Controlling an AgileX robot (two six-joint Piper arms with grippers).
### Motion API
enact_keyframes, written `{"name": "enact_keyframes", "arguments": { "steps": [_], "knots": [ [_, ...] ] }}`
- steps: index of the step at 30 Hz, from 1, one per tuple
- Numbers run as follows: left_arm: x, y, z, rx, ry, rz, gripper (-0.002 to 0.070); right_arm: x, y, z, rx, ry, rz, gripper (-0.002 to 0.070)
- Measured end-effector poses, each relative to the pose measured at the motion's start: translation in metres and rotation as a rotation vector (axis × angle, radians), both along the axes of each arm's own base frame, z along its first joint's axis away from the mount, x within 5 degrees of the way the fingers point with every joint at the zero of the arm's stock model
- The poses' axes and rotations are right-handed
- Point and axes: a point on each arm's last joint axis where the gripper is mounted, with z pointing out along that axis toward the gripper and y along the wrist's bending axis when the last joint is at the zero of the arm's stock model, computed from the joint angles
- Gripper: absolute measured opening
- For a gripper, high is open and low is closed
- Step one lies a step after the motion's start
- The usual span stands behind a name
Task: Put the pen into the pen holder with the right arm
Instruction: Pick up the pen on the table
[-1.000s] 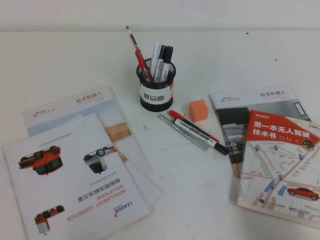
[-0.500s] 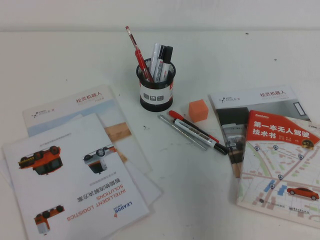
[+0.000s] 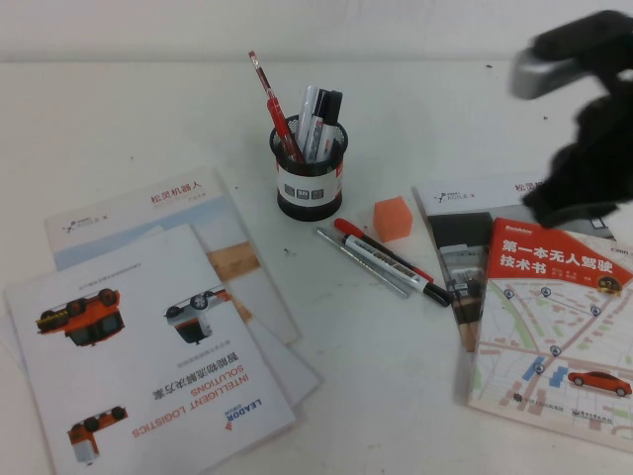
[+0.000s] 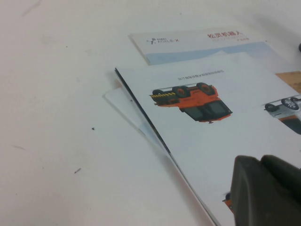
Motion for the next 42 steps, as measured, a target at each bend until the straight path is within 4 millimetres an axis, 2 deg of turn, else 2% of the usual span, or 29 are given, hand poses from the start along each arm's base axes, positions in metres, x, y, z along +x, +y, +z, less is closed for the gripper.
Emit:
{"name": "enact_keyframes", "arguments": {
  "steps": [4,8,14,17,26,32,37,42],
  "knots": [
    [0.0,0.0,0.0,0.0,0.0,0.0,-0.0003,0.032,0.028,-0.007,-0.135,-0.023,0.074,-0.0019],
    [0.0,0.0,0.0,0.0,0.0,0.0,-0.0003,0.059,0.059,-0.018,-0.165,-0.032,0.124,-0.0019],
    [0.0,0.0,0.0,0.0,0.0,0.0,-0.0003,0.093,0.098,-0.048,-0.176,-0.012,0.175,-0.0019],
    [0.0,0.0,0.0,0.0,0.0,0.0,-0.0003,0.104,0.112,-0.063,-0.187,-0.004,0.205,-0.0019],
    [0.0,0.0,0.0,0.0,0.0,0.0,-0.0003,0.113,0.135,-0.106,-0.216,0.068,0.291,-0.0011],
    [0.0,0.0,0.0,0.0,0.0,0.0,-0.0003,0.111,0.147,-0.124,-0.223,0.104,0.344,0.0083],
    [0.0,0.0,0.0,0.0,0.0,0.0,-0.0002,0.114,0.148,-0.137,-0.237,0.125,0.348,0.0179],
    [0.0,0.0,0.0,0.0,0.0,0.0,-0.0002,0.116,0.149,-0.145,-0.252,0.137,0.349,0.0204]
  ]
}}
